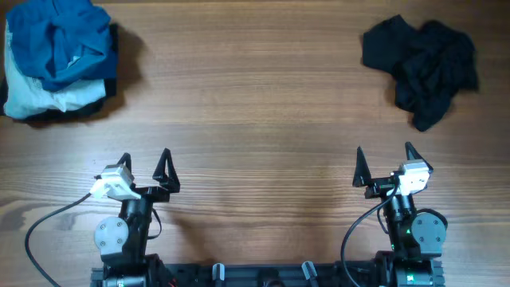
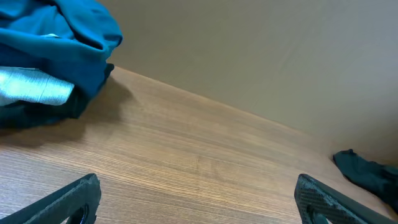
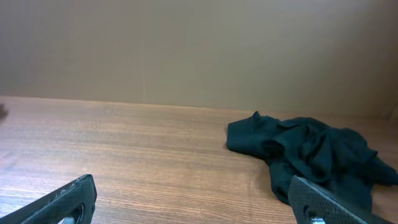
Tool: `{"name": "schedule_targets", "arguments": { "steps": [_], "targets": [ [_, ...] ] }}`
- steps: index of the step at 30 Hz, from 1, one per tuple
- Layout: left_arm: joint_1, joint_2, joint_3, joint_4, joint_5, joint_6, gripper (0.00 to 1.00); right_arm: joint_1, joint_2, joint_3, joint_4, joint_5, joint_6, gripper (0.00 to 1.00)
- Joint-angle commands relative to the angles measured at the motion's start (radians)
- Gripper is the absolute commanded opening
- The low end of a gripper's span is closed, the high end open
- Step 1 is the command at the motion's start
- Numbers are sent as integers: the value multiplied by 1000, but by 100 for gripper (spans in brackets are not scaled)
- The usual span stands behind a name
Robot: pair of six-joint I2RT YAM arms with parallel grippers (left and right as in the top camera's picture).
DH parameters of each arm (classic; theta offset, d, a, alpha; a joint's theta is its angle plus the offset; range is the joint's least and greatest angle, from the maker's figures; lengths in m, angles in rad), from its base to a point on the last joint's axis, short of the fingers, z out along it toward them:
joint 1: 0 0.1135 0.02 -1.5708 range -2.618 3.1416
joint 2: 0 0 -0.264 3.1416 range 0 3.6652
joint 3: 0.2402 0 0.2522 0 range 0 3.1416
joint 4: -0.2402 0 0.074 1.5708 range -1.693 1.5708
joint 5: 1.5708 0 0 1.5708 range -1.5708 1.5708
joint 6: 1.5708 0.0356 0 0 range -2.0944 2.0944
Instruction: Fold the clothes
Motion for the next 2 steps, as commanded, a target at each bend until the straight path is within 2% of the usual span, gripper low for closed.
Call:
{"name": "schedule_targets", "arguments": {
  "steps": [1, 2],
  "targets": [
    [-3, -7, -8, 0, -9, -10, 100, 3, -8, -5, 5, 0, 8, 100],
    [-3, -7, -8, 0, -9, -10, 100, 3, -8, -5, 5, 0, 8, 100]
  ]
}}
